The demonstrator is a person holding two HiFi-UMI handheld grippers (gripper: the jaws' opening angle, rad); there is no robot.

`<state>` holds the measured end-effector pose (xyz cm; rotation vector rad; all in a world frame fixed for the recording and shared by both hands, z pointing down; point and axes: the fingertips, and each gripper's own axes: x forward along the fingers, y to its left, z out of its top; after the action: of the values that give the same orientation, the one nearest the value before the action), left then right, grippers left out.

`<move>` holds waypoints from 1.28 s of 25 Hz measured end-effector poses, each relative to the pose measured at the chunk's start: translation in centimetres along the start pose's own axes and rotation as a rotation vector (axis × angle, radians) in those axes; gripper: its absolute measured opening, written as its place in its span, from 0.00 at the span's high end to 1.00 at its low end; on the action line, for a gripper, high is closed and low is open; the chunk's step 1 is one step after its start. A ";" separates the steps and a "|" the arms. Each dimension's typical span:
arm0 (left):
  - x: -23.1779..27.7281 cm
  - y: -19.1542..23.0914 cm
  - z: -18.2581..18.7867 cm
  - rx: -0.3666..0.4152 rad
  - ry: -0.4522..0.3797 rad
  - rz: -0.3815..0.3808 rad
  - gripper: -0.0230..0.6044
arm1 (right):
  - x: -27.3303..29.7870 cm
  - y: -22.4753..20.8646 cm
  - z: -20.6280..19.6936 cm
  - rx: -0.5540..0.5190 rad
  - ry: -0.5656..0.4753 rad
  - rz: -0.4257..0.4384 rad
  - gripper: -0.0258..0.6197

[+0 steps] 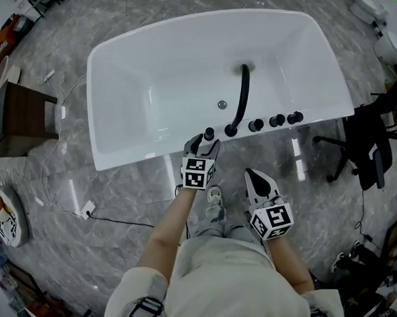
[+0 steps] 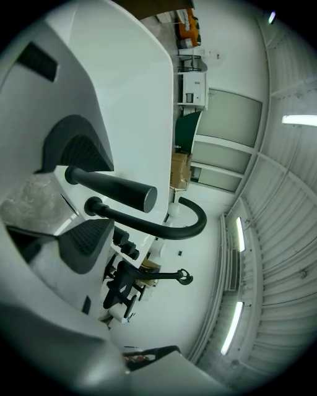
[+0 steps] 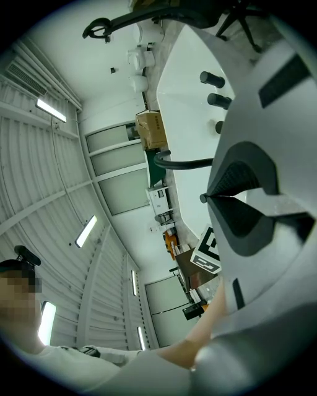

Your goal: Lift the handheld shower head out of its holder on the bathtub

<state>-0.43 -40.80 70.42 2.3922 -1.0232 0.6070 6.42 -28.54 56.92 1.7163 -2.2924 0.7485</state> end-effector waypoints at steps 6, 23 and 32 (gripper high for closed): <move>2.6 1.0 -1.6 0.041 0.056 0.012 0.61 | 0.3 -0.5 -1.2 0.020 0.027 -0.012 0.93; 3.7 2.2 -2.0 0.114 0.092 0.083 0.74 | -0.1 -0.7 -1.6 0.023 0.029 -0.013 0.93; 1.4 1.6 -1.2 0.114 0.045 0.107 0.74 | -1.6 0.2 -1.1 0.003 0.009 0.007 0.93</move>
<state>-1.00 -41.83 72.51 2.4208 -1.1310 0.7736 6.54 -26.62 57.13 1.7039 -2.2935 0.7595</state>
